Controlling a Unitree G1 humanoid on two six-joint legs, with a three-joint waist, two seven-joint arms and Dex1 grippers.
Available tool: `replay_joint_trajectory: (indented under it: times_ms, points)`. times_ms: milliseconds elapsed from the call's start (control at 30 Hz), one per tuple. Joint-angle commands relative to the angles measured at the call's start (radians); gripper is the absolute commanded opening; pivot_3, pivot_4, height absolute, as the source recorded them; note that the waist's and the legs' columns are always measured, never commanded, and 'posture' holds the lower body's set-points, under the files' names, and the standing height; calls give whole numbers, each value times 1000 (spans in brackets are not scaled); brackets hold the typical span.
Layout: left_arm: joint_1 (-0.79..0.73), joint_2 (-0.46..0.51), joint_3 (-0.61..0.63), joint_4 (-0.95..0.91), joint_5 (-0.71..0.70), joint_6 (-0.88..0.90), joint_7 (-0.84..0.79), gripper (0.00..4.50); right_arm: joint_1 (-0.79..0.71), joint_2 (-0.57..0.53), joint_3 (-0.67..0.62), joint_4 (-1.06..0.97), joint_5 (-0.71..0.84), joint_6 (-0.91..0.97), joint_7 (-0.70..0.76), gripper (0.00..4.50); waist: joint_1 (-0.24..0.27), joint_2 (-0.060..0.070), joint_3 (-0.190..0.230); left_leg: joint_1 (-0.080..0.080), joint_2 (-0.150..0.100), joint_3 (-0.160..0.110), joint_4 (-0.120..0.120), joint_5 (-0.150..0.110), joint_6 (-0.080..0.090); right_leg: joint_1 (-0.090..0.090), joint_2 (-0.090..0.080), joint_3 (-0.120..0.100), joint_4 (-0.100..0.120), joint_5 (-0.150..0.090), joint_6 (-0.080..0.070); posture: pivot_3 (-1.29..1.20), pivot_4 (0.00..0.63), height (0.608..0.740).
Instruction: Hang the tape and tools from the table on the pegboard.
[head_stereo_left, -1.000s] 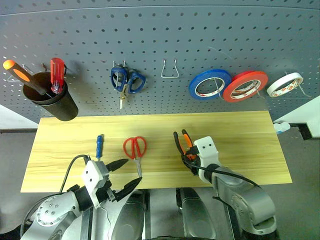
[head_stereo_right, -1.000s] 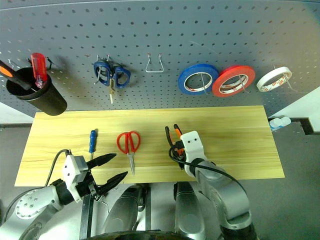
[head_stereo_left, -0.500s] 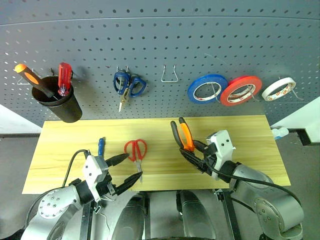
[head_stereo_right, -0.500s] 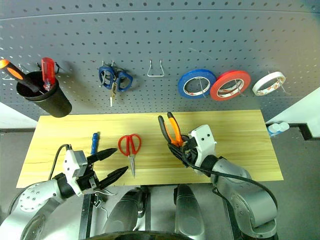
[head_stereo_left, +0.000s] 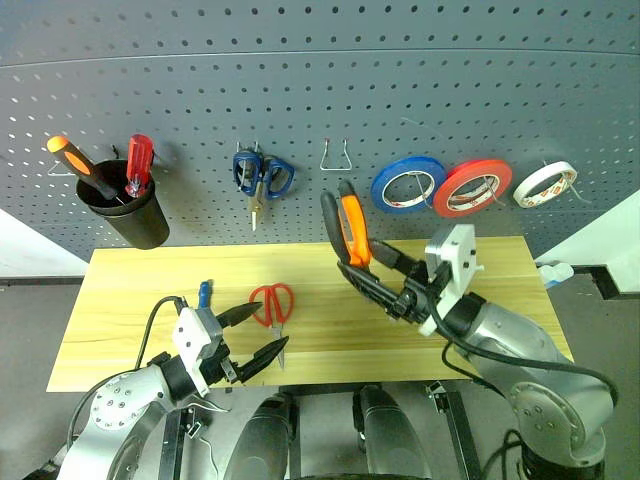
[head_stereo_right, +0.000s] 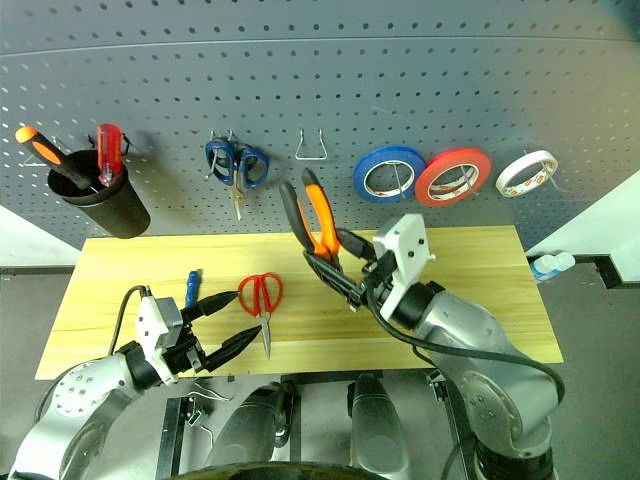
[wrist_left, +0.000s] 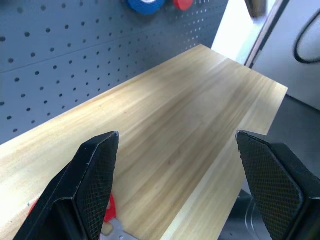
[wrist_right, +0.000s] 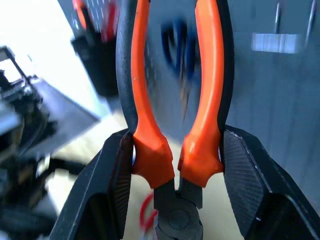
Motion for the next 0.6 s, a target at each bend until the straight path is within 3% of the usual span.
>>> replay_joint_trajectory:
  times_ms: [33,400,600]
  points:
    - [14,-12,11,-14,6,-42,7,3920,-61,37,31,-17,-14,-63,-52,2226,2,0,-1,0,0,0,0,0,0,0,0,0,0,0,0,34,193,723]
    - [7,-63,18,-8,-18,-91,22,3920,-201,154,192,177,-260,-265,-180,2226,4,1,-14,0,0,0,0,1,-2,-1,0,0,1,0,0,53,187,723]
    - [18,-93,29,-2,-36,-122,21,3920,-280,212,217,333,-370,-379,-219,2226,2,1,-14,0,0,1,0,2,-4,-1,0,0,2,0,0,58,191,723]
